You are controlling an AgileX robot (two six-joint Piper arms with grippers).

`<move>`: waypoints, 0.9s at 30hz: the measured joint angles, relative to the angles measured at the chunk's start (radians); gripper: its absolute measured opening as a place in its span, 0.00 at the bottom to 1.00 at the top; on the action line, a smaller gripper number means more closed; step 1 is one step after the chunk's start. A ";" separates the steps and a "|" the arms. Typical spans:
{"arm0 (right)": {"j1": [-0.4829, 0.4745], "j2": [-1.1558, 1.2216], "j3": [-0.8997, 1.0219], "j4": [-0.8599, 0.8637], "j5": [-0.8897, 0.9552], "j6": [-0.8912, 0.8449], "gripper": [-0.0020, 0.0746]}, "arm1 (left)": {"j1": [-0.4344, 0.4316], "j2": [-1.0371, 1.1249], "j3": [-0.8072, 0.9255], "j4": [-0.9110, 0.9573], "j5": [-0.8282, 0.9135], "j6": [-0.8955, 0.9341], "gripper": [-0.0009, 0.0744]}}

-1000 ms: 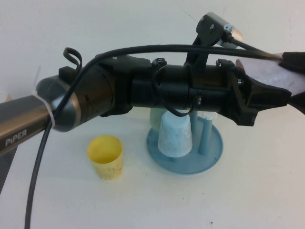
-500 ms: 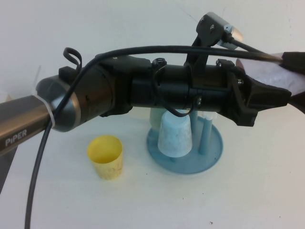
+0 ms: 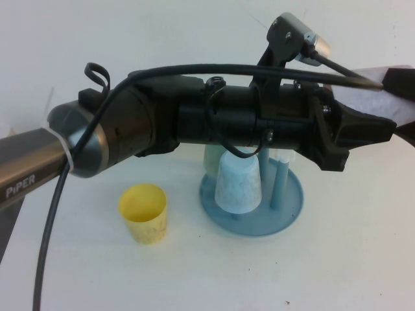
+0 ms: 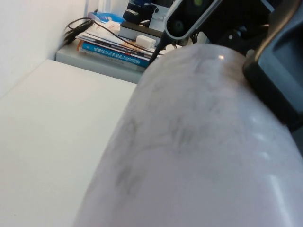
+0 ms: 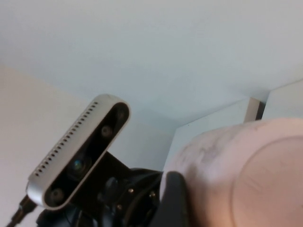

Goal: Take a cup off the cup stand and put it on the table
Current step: Hand over the cup

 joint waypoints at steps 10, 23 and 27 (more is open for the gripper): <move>0.000 -0.001 -0.002 -0.030 0.002 -0.047 0.90 | -0.006 0.000 0.000 0.000 0.017 -0.027 0.08; -0.071 -0.062 -0.002 -0.059 -0.002 -0.049 0.90 | -0.010 -0.004 -0.004 0.009 0.035 -0.070 0.06; -0.118 -0.090 -0.002 -0.063 -0.004 -0.049 0.90 | -0.010 -0.020 -0.004 0.090 0.028 -0.115 0.06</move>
